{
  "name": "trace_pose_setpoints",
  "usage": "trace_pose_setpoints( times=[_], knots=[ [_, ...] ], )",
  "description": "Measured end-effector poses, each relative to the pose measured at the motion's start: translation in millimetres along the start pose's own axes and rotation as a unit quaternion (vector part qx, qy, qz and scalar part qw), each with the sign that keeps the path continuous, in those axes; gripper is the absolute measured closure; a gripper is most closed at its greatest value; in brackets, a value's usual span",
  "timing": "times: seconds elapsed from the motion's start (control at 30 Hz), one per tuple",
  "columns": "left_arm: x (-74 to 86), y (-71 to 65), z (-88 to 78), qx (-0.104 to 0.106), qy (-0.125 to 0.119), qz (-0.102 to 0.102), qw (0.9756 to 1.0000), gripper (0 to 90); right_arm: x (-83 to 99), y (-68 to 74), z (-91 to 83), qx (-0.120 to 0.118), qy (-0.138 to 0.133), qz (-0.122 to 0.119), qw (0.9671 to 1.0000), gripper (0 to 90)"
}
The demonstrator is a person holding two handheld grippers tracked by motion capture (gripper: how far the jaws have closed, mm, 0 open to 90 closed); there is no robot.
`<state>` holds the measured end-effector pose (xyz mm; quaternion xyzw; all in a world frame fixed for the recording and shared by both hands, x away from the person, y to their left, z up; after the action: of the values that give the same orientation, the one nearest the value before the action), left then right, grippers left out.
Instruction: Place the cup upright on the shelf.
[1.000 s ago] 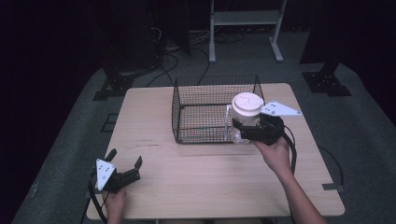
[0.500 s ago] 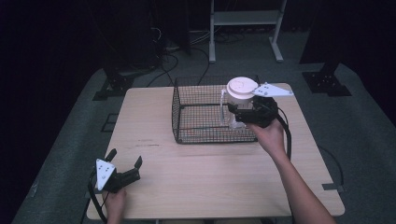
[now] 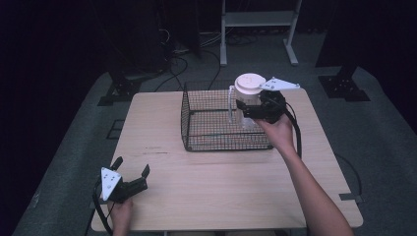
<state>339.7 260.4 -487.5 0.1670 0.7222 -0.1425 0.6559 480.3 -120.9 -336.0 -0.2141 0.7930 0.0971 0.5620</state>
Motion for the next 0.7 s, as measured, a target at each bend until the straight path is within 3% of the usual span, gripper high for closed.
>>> trace_pose_setpoints(
  times=[0.7],
  knots=[
    [-0.1, 0.0, -0.1, 0.001, -0.002, -0.001, 1.0, 0.9, -2.3, -5.3, 41.5, 0.004, 0.011, -0.001, 0.9999, 15.2]
  ],
)
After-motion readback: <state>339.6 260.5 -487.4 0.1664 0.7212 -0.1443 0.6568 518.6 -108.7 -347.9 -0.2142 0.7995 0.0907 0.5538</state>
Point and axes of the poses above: each handheld gripper's, and its own axes: z roughly forward along the jaws, x roughly out of its underside, y roughly to its left, the point moved 8 cm from there along z, roughly forward along the jaws, and after that the axes turned 9 degrees about x, right-handed, at the moved point
